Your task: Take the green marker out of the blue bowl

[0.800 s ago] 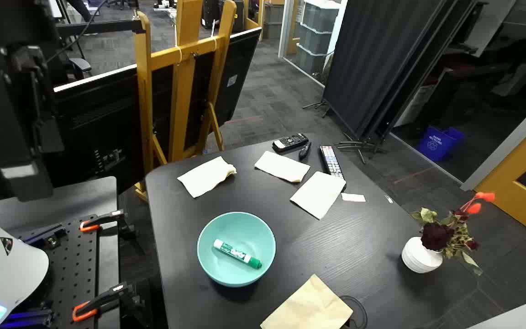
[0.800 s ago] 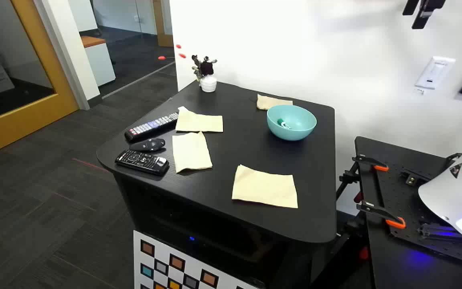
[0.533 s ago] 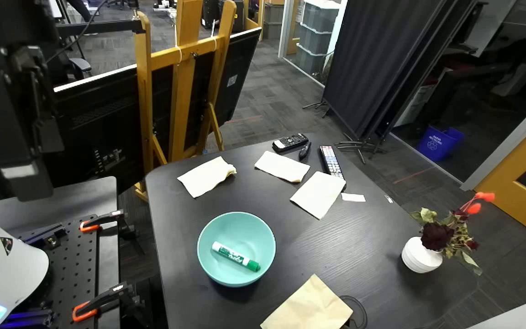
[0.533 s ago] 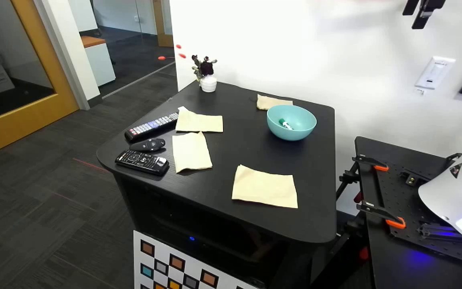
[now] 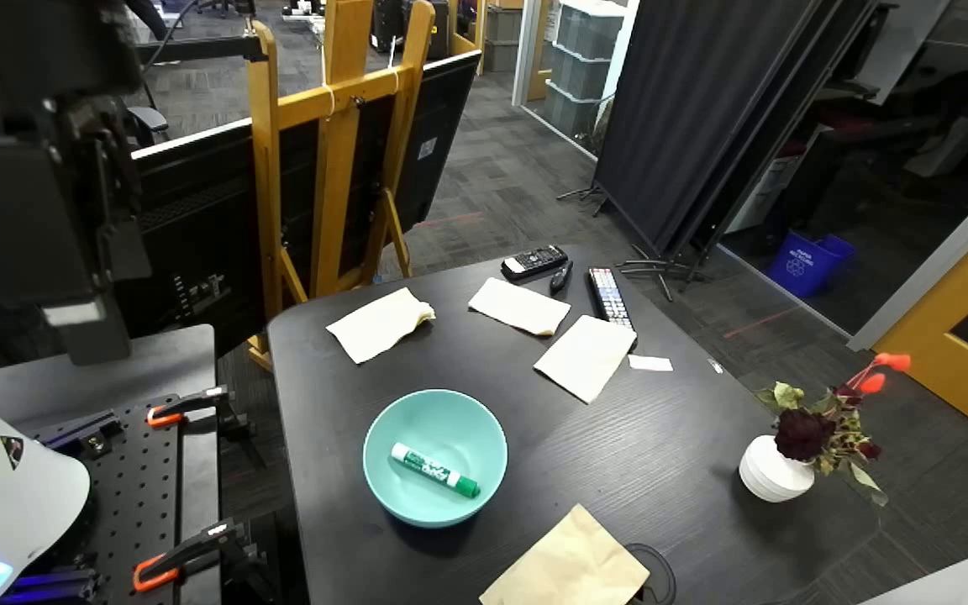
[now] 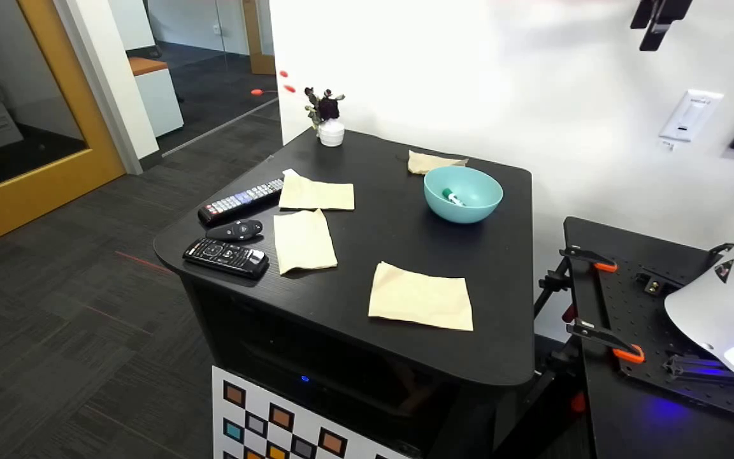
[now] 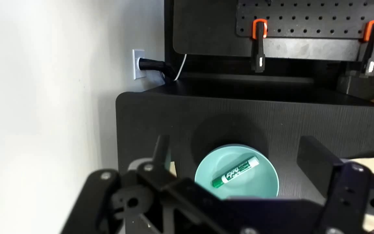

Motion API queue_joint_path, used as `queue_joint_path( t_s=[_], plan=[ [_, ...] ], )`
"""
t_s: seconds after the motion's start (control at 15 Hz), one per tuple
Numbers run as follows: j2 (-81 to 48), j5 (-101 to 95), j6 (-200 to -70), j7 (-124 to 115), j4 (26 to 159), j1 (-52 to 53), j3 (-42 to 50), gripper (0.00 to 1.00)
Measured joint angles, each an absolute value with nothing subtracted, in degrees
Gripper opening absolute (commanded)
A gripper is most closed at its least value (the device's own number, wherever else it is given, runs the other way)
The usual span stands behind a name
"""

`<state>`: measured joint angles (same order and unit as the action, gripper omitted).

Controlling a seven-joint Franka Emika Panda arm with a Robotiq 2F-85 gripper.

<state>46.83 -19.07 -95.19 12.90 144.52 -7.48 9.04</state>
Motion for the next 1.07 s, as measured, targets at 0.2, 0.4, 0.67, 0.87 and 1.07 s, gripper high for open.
queue_joint_path(
  t_s=[0.2,0.4,0.67,0.87,1.07],
  plan=[
    [43.3,-18.5,-100.1,7.5,145.4,-7.3,9.0,1.00],
    [38.4,-16.2,-107.2,1.7,147.0,-7.4,9.1,1.00],
    [30.3,-11.3,-120.4,-5.6,149.6,-7.6,9.0,1.00],
    [24.3,-9.1,-130.6,-11.1,151.1,-8.1,8.5,1.00],
    [18.4,-8.9,-139.3,-17.0,151.5,-8.8,7.0,1.00]
  ],
)
